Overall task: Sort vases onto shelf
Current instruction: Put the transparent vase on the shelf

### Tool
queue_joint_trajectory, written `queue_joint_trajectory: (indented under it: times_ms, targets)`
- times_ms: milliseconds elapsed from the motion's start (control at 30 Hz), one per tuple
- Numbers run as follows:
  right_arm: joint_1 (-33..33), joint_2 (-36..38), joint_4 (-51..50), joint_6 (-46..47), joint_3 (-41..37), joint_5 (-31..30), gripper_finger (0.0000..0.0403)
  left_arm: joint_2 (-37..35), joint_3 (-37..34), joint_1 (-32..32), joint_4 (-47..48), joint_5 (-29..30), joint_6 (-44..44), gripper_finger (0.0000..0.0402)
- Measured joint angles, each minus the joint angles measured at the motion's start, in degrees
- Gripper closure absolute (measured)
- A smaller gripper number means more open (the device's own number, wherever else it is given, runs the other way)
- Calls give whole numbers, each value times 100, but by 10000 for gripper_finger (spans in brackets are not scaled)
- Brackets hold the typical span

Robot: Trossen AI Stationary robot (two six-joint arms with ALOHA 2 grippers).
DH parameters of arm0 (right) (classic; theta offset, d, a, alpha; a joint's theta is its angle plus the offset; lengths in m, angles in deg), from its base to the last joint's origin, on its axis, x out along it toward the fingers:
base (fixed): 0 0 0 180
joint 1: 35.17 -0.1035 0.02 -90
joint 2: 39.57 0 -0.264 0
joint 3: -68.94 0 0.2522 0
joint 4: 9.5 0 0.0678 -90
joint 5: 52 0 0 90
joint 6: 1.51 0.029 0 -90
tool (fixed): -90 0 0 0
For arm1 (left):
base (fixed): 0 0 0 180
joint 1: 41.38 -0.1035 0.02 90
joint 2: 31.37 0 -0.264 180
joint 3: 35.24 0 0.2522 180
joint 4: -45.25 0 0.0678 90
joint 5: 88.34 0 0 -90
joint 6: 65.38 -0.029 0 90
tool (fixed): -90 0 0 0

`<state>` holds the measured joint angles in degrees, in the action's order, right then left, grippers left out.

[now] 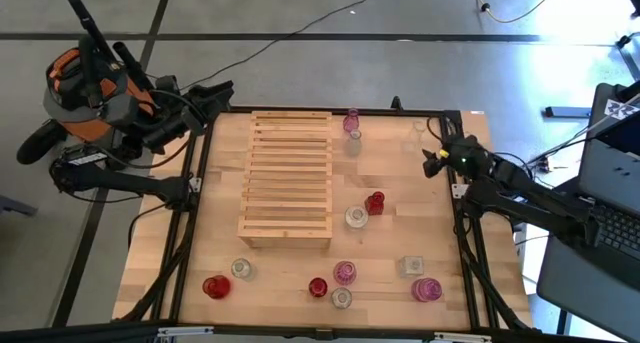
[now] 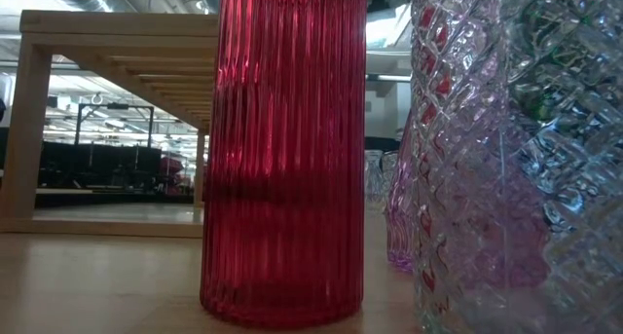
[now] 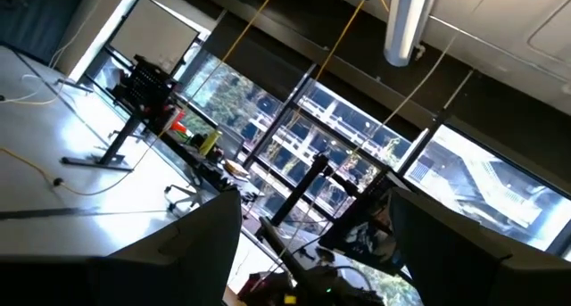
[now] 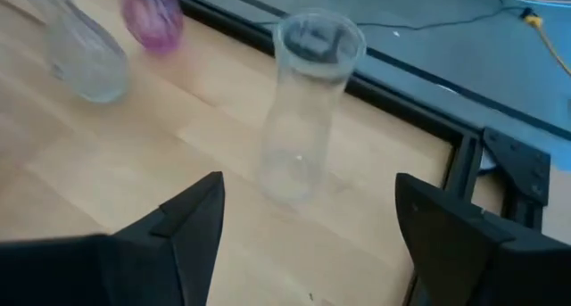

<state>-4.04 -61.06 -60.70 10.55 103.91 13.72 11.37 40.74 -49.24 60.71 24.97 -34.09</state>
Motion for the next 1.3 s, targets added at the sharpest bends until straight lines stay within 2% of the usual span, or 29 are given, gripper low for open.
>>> queue_joint_trajectory:
  times_ms: [100,333,700,1067,1300]
  targets:
    - [0,-66,639,-7,-275,-180,125,0,2,0,-7,2,11,127]
    - [0,-493,1778,132,-790,-192,125,0,1,0,-12,110,17,127]
    - [38,-1342,2882,140,-872,-824,125,0,0,2,-8,107,136,127]
    - [902,-2425,4134,-11,-872,-92,125,0,1,2,-3,21,143,127]
    - [1253,-3159,4963,-71,-870,591,125,0,1,1,3,-30,153,127]
